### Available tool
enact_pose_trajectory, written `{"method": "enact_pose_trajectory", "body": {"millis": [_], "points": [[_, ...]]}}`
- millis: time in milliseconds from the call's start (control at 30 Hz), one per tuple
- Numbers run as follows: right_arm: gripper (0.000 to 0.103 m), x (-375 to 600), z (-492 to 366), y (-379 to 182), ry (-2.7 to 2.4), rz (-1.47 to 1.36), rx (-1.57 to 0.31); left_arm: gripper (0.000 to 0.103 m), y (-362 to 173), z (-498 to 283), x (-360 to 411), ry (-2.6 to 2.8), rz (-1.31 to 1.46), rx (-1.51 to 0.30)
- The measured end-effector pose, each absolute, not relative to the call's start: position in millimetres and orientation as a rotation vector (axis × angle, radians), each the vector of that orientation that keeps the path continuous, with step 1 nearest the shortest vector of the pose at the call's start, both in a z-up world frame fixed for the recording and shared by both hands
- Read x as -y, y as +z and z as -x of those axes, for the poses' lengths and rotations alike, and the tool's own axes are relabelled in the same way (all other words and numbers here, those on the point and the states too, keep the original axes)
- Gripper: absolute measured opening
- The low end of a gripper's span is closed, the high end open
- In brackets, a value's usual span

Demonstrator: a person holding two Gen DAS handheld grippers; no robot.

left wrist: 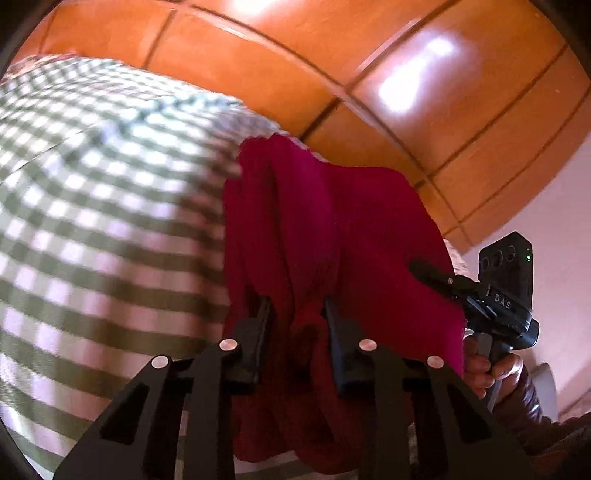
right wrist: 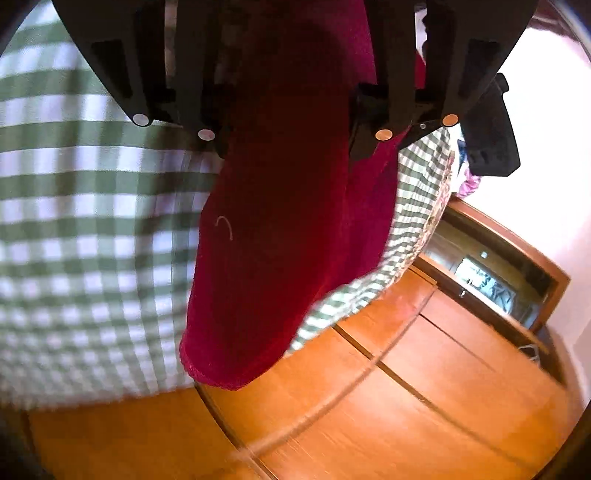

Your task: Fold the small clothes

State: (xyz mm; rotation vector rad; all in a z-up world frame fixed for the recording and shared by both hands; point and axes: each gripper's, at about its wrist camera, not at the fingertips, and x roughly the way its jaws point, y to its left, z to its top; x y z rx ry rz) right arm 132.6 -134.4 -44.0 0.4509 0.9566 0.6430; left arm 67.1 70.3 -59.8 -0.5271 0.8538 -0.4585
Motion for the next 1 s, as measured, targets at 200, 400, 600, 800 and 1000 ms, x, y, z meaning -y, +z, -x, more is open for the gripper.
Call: {"method": "enact_pose_trajectory", "body": {"millis": [200,400,600,800,1000], "points": [[0.040,206,-110,6,0.523,-0.450,-0.796,0.025,-21,-99,22,-0.663,0.420,-0.829],[0.040,313,-94,18,0.284,-0.473,-0.729,0.025,2,-138,143,-0.830,0.265,-0.842],[0.040,408,-87,-30,0.035,-0.552,-0.785,0.020,-24,-173,265,-0.837,0.071,-0.952],[0.065,438,-72,-82,-0.060,-0.661,-0.822,0.028,-52,-176,298,-0.737,-0.080,-0.984],[0.066,421,-49,-35,-0.153,-0.477,-0.729,0.035,-35,-156,287,-0.647,-0.140,-0.900]]}}
